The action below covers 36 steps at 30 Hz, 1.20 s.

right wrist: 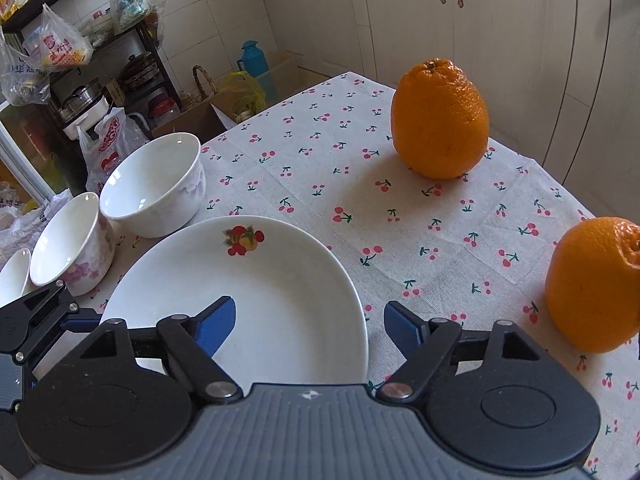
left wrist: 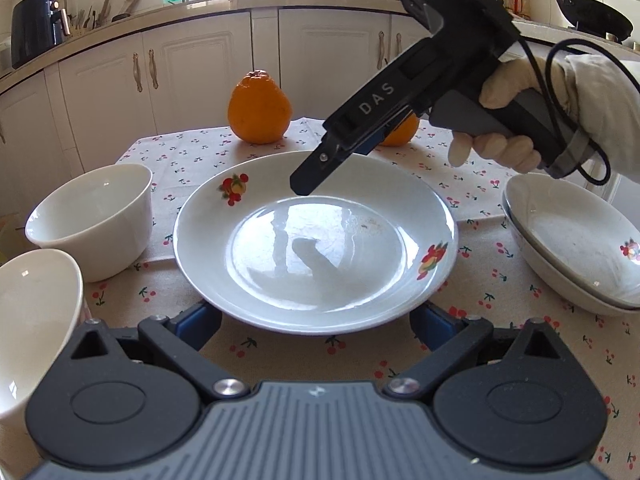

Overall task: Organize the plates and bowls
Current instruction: 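Close the right gripper on the flower-print plate's rim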

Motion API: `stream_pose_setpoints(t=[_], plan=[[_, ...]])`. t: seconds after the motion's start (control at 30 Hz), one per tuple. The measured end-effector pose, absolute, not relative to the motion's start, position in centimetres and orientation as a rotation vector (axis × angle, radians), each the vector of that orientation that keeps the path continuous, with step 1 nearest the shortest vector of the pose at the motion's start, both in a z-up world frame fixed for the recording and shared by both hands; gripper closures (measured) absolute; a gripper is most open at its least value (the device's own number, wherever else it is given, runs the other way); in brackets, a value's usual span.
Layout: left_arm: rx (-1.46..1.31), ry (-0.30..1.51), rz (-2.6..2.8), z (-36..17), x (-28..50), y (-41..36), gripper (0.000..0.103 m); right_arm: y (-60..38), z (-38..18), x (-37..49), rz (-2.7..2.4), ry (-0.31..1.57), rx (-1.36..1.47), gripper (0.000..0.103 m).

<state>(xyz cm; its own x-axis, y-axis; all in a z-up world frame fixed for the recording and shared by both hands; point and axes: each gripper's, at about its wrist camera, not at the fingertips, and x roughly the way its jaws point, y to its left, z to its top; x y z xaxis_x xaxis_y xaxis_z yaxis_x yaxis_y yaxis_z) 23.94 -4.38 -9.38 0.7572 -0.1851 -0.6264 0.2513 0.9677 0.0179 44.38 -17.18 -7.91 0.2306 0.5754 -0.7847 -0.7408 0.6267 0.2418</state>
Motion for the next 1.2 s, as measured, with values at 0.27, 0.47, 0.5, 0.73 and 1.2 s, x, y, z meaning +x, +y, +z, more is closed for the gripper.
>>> stream_pose_setpoints(t=[0.27, 0.47, 0.5, 0.73, 1.2], plan=[[0.092, 0.669, -0.249, -9.4, 24.1, -4.2, 0.003, -16.2, -8.7, 45.3, 0.987, 1.007, -0.16, 0.029], [0.097, 0.671, -0.248, -9.4, 24.0, -4.2, 0.003, -16.5, -8.7, 45.6, 1.003, 1.014, -0.124, 0.03], [0.1, 0.67, -0.247, -9.4, 24.0, -4.2, 0.003, -16.6, -8.6, 45.6, 1.004, 1.016, -0.116, 0.03], [0.128, 0.664, -0.247, -9.3, 23.7, -4.4, 0.004, -17.1, -8.4, 45.2, 0.998, 1.018, -0.098, 0.03], [0.144, 0.655, -0.308, -7.8, 21.9, -4.5, 0.004, -18.9, -7.0, 42.5, 0.975, 1.0, -0.092, 0.03]])
